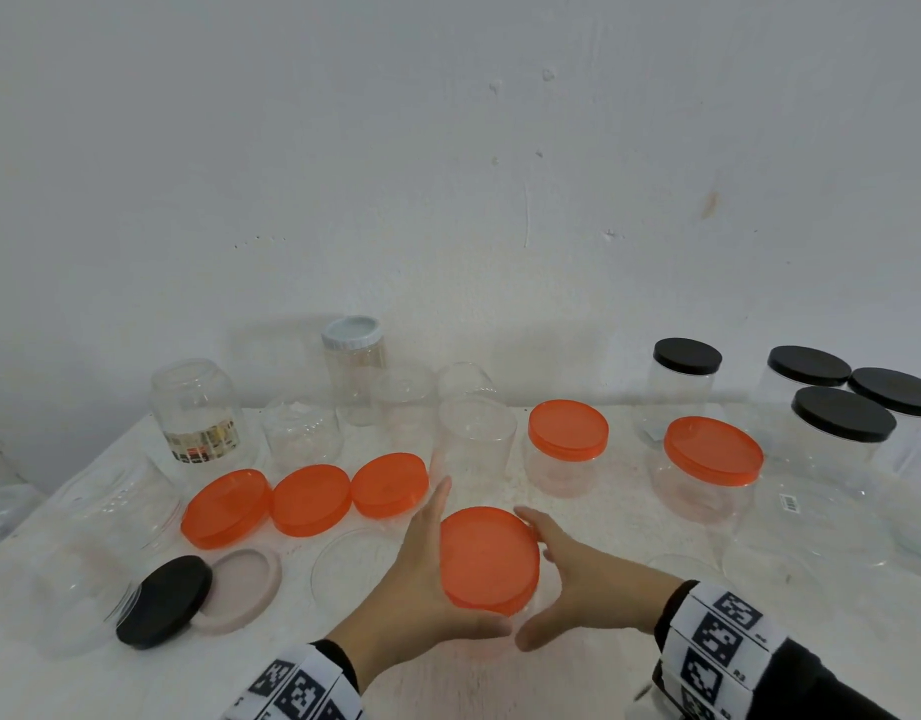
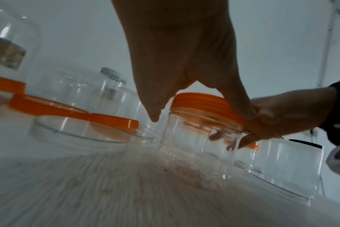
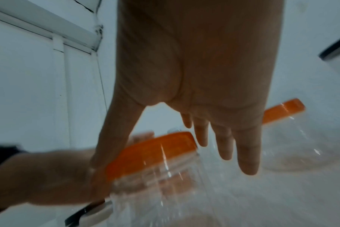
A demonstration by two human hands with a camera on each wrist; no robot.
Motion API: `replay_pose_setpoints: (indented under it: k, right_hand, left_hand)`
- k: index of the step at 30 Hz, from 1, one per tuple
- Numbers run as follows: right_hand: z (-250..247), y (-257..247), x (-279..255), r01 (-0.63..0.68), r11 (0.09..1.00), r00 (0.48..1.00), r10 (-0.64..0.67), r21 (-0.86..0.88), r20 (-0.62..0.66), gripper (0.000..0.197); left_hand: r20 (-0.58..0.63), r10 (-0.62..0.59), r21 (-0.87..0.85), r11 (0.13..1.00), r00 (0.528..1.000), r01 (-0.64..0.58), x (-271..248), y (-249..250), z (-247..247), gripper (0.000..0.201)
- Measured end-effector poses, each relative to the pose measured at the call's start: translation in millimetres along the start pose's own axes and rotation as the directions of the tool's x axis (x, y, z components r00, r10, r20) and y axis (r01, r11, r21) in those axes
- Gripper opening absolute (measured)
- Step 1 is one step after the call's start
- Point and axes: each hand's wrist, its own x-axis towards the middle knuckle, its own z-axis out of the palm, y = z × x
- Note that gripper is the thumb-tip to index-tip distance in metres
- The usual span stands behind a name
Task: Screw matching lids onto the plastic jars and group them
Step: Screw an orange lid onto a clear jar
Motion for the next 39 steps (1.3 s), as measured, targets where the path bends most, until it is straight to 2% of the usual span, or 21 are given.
replay_pose_setpoints:
  k: [3,6,9,13,17,23,31,39]
  right_hand:
    - [-10.3,-21.5,-1.8,0.073,0.994,0.997,-0.073,-0.086,-0.008,0.126]
    - [-8.7,-50.1,3.0,0.113,0.944,0.994,-0.104,-0.309,0.044,0.119]
    - [-4.4,-75.0,10.0,0.125,0.824,0.989,-0.056,-0.553,0.139,0.112]
    - [-5.2,-91.6,15.6,0.085,0.710,0.983,0.053,-0.699,0.174,0.106]
    - [-6.9,-98.4,18.5,0.076,0.658,0.978,0.096,-0.750,0.183,0.106]
    - [-9.8,-97.6,19.5,0.082,0.638,0.981,0.084,-0.766,0.175,0.106]
    - [-11.0,-94.1,21.4,0.074,0.632,0.984,0.080,-0.771,0.160,0.110]
    - [-8.6,-87.0,19.3,0.070,0.646,0.987,0.067,-0.760,0.148,0.109]
  left_hand:
    - [0.088,-0.101,-0.066,0.992,0.991,0.107,-3.4,-10.5,-5.8,0.144]
    - [0.149,-0.117,-0.101,0.986,0.982,0.133,-3.4,-15.4,-2.5,0.136]
    - [0.115,-0.086,-0.120,0.988,0.990,0.099,1.3,-18.4,1.7,0.123]
    - [0.112,-0.100,-0.149,0.982,0.989,0.117,4.7,-22.8,1.7,0.107]
    - [0.079,-0.114,-0.128,0.984,0.990,0.123,5.8,-26.1,1.5,0.105]
    - [0.077,-0.106,-0.081,0.990,0.991,0.112,4.6,-23.3,2.5,0.104]
    - [0.117,-0.079,-0.103,0.991,0.990,0.091,1.7,-20.4,1.7,0.100]
    - [0.135,-0.066,-0.118,0.990,0.989,0.082,-0.7,-18.8,1.7,0.114]
